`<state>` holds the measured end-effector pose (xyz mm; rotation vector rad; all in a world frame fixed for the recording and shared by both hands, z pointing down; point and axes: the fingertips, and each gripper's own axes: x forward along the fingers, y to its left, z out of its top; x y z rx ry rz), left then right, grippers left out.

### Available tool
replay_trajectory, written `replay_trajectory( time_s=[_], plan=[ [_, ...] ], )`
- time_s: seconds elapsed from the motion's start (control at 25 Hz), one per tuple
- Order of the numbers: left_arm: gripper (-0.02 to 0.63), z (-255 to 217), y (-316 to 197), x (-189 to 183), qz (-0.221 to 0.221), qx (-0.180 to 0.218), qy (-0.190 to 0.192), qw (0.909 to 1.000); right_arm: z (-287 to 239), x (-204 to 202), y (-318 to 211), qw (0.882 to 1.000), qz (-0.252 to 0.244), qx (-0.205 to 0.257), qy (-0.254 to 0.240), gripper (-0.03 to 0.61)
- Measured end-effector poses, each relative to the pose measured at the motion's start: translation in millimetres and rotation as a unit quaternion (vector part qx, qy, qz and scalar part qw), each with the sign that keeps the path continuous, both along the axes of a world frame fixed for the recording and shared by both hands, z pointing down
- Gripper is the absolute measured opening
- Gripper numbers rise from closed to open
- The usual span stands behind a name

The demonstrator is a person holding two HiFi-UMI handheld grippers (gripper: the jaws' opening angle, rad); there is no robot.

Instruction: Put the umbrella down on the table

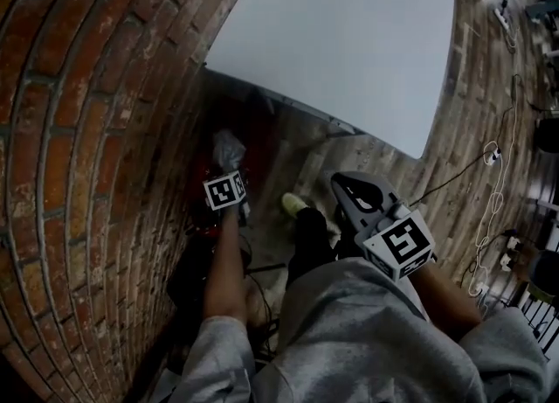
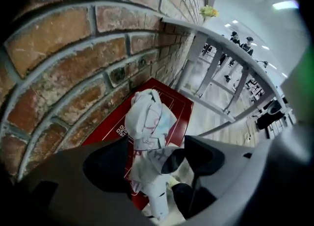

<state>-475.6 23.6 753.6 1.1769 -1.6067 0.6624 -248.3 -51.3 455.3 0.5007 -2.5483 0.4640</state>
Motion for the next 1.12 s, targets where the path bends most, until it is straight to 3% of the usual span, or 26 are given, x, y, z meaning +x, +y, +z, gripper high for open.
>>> replay_trajectory(
  time_s=[0.56,0.96,1.04,1.12],
  plan=[
    [0.354,56,4,-8,-0.040,-0.033,0.040,0.9979,23,16,10,0.999,0.015,-0.018,0.039,0.029],
    [0.353,64,4,-11,-0.040,-0.047,-0.005,0.9981,21,18,23,0.998,0.004,0.008,0.055,0.029],
    [0.307,63,3,-9,-0.033,-0.048,-0.007,0.9983,21,21,26,0.998,0.003,0.006,0.060,0.029],
    [0.304,63,2,-4,-0.028,-0.055,0.001,0.9981,22,25,28,0.998,0.007,0.006,0.062,0.029]
  ],
)
